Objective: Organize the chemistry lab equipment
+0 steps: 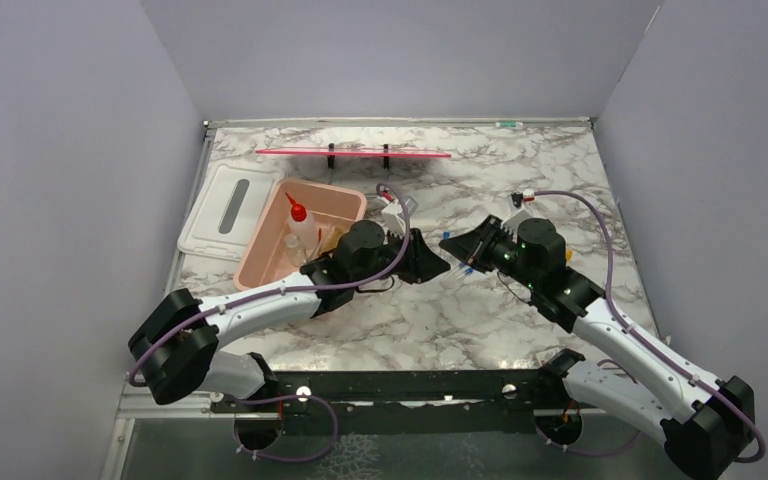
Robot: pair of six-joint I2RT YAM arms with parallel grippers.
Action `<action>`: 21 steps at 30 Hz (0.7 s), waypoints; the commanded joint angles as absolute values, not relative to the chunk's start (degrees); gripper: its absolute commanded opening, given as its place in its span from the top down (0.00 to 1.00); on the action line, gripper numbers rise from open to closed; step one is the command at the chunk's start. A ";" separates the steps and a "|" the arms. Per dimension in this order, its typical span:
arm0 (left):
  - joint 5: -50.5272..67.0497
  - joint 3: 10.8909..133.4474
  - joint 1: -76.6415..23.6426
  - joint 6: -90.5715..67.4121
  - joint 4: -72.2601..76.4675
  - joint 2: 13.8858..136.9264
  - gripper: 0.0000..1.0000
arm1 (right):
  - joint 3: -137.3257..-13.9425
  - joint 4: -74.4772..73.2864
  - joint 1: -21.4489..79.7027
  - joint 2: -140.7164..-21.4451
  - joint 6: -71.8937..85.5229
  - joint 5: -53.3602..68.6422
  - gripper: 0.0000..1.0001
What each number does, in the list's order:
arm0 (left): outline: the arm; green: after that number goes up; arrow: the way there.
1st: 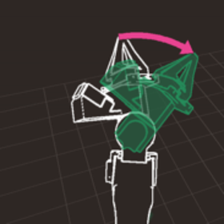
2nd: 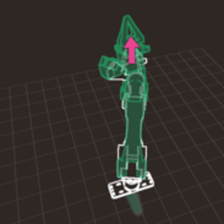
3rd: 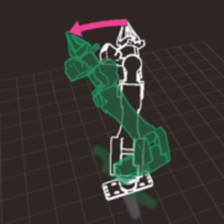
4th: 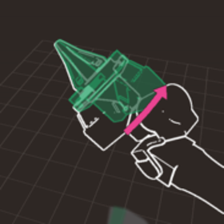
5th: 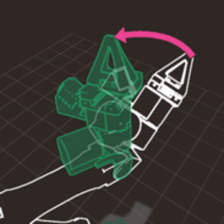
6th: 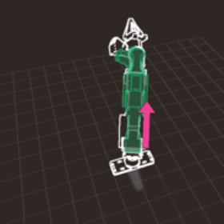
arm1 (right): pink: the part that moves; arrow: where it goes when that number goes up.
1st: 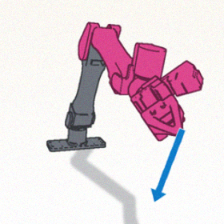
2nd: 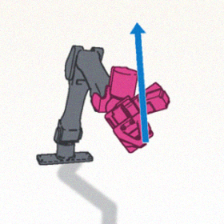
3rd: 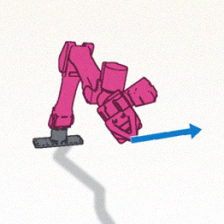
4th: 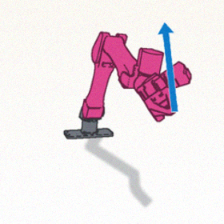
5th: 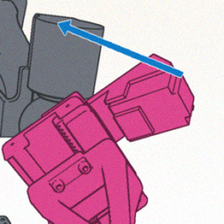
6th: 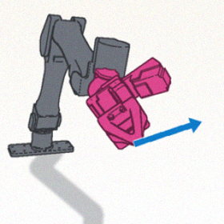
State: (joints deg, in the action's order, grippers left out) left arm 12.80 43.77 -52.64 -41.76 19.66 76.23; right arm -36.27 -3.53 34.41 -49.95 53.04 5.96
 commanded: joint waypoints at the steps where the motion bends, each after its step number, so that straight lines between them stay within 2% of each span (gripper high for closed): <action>1: 10.85 45.97 -53.64 -39.62 22.42 77.52 0.79 | -35.66 -2.36 34.32 -48.91 52.15 8.98 0.92; 3: 11.10 45.87 -54.10 -37.32 22.35 77.46 0.86 | -35.23 -2.04 34.32 -48.61 51.33 8.79 0.90; 5: 11.25 45.37 -54.32 -34.74 22.32 76.75 0.91 | -35.42 -2.67 34.33 -48.36 49.89 8.10 0.85; 12: 14.60 43.20 -54.40 -19.60 19.88 71.02 0.95 | -41.29 -12.21 34.29 -48.64 40.24 9.58 0.53; 16: 13.73 44.15 -54.49 -14.65 13.04 67.65 0.95 | -46.75 -21.27 34.34 -50.39 35.57 13.62 0.51; 21: 17.67 42.18 -54.75 -10.62 11.09 63.14 0.95 | -49.82 -24.05 34.29 -52.50 33.58 23.87 0.52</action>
State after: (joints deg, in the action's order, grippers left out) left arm 13.78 43.24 -54.43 -17.61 13.69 67.20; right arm -47.37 -17.47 34.20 -51.13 37.95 14.85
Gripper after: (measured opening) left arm 0.159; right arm 0.489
